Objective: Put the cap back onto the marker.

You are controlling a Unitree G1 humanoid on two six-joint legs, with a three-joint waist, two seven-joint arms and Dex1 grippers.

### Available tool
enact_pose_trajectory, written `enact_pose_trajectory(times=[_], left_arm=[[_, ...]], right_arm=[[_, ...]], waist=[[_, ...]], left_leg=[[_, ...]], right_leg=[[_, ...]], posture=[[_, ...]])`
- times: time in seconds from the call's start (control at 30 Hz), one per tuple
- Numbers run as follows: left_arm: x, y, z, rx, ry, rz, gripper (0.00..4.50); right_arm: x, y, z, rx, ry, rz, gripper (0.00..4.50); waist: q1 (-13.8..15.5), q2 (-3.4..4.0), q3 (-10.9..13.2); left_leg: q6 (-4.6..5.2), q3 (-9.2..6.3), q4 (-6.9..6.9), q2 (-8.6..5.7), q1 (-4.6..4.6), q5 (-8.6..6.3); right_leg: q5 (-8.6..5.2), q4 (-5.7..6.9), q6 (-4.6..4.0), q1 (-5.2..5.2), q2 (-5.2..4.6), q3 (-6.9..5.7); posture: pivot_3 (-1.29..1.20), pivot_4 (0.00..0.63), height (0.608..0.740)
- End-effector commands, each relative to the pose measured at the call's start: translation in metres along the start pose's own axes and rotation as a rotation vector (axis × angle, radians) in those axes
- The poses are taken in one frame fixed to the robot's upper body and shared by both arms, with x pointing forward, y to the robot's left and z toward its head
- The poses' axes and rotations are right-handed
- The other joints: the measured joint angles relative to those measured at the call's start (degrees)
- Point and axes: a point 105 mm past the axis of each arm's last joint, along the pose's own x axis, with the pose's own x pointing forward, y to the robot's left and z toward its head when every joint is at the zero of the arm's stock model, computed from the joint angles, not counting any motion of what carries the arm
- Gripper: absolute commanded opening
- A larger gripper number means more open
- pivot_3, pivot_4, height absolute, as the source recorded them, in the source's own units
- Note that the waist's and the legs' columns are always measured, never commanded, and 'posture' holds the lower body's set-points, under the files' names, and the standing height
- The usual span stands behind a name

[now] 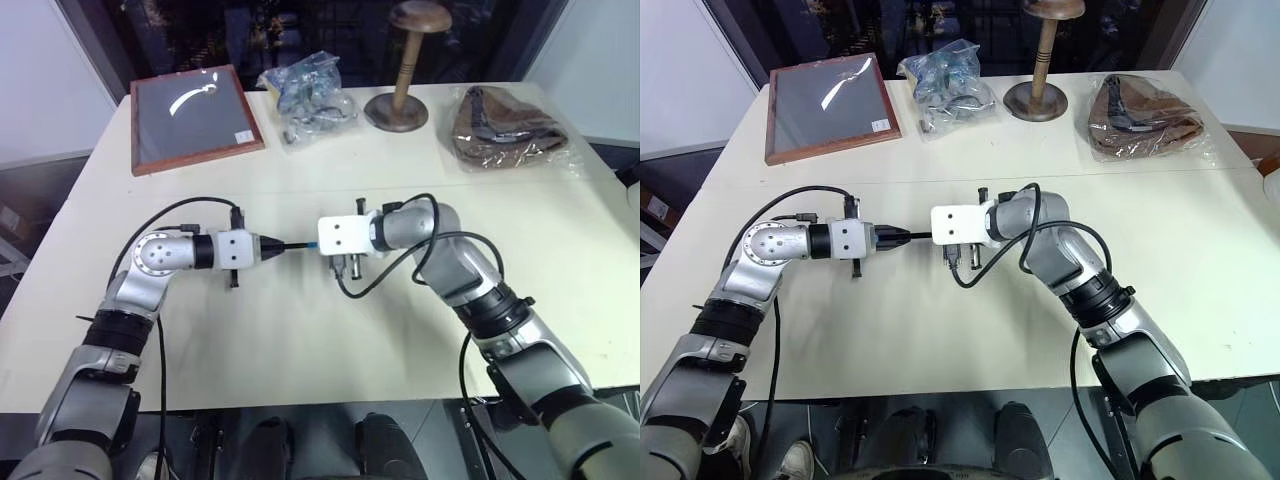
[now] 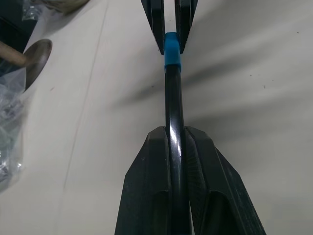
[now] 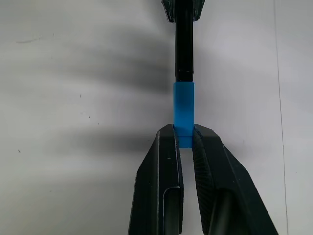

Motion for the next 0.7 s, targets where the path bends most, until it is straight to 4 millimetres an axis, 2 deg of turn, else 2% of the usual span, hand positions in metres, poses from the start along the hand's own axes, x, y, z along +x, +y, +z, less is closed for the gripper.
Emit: enact_pose_trajectory(times=[0.03, 0.7], left_arm=[[0.003, 0.023, 0.026, 0.07, -0.1, 0.098, 0.0], [0.003, 0.028, 0.029, 0.035, -0.114, 0.099, 0.0]], right_arm=[[0.003, 0.006, 0.05, -0.113, -0.153, 0.038, 0.13], [0.012, 0.007, 0.068, -0.222, -0.144, -0.011, 0.13]], waist=[[0.01, 0.0, 0.0], [-0.03, 0.0, 0.0]], left_leg=[[0.0, 0.0, 0.0, 0.0, 0.0, 0.0], [0.0, -0.02, 0.0, -0.01, 0.0, 0.0]], right_leg=[[0.0, 0.0, 0.0, 0.0, 0.0, 0.0], [0.0, 0.03, 0.0, -0.02, -0.01, -0.01]], posture=[[0.0, 0.15, 0.74], [0.0, 0.15, 0.74]])
